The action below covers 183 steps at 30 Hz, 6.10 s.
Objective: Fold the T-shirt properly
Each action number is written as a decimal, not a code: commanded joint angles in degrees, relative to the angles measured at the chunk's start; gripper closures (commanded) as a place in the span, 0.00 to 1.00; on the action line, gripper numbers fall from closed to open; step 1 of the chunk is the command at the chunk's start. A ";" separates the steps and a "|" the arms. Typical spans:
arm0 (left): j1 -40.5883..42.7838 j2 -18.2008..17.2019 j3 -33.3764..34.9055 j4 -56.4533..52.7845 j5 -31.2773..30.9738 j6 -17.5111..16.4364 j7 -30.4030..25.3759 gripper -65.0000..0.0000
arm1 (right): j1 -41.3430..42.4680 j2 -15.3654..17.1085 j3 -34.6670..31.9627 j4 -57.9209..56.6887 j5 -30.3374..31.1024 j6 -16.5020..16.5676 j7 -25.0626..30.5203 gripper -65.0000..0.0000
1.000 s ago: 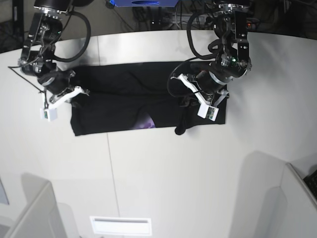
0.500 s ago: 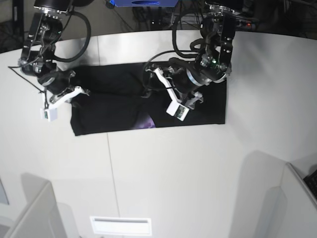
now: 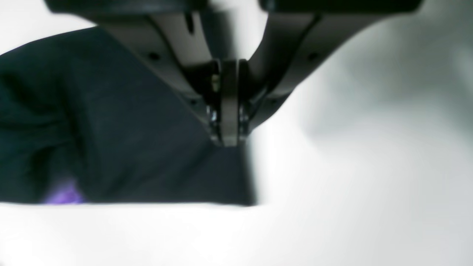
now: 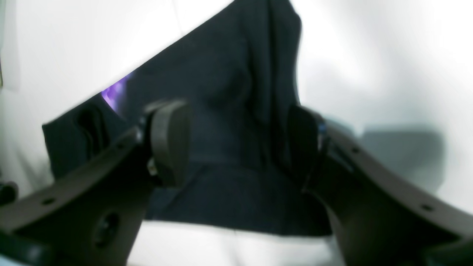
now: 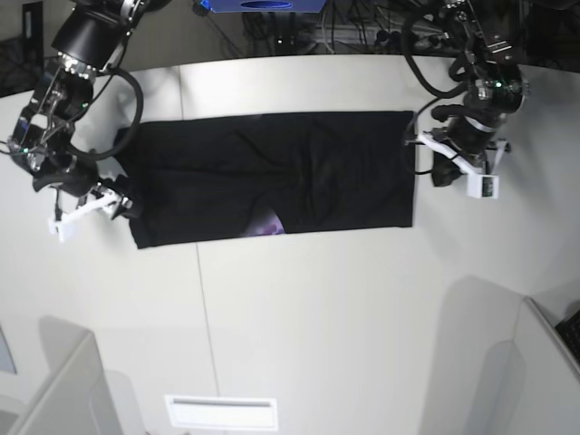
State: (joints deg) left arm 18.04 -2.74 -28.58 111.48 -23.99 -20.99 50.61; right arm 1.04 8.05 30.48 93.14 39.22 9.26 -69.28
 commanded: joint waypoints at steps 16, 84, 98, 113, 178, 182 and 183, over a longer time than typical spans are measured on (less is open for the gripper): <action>0.20 -6.88 -11.82 -8.05 -0.14 0.11 -1.69 1.00 | 4.02 5.44 0.77 -17.85 0.82 12.68 -0.22 0.40; -8.24 -4.77 21.59 -20.89 -0.06 8.82 -9.69 1.00 | 0.76 -6.34 -29.47 12.57 -9.38 7.75 2.51 1.00; -6.13 -8.03 21.59 -17.90 0.03 8.82 -9.60 1.00 | 0.59 -11.88 -40.19 14.94 -9.20 0.63 3.03 1.00; -4.64 -9.52 21.59 -17.99 0.03 8.82 -9.60 1.00 | 0.68 -12.93 -51.27 9.58 -9.38 -0.07 11.03 1.00; 7.41 -8.99 -12.17 -7.88 -0.41 5.04 -9.77 1.00 | 11.40 -16.54 -76.77 -8.09 -9.02 -9.92 24.92 0.48; 7.32 -8.99 -13.84 -7.88 -0.41 5.04 -9.77 1.00 | 13.51 -16.63 -82.74 -7.65 -8.23 -9.92 24.92 0.48; 7.23 -8.99 -14.54 -7.88 -0.41 5.04 -9.77 1.00 | 13.95 -16.63 -83.18 -7.39 -7.09 -9.92 24.92 0.48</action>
State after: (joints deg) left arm 25.26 -10.92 -42.54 102.59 -24.05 -16.08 41.85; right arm 13.56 -7.64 -53.04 84.38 31.88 -0.91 -45.65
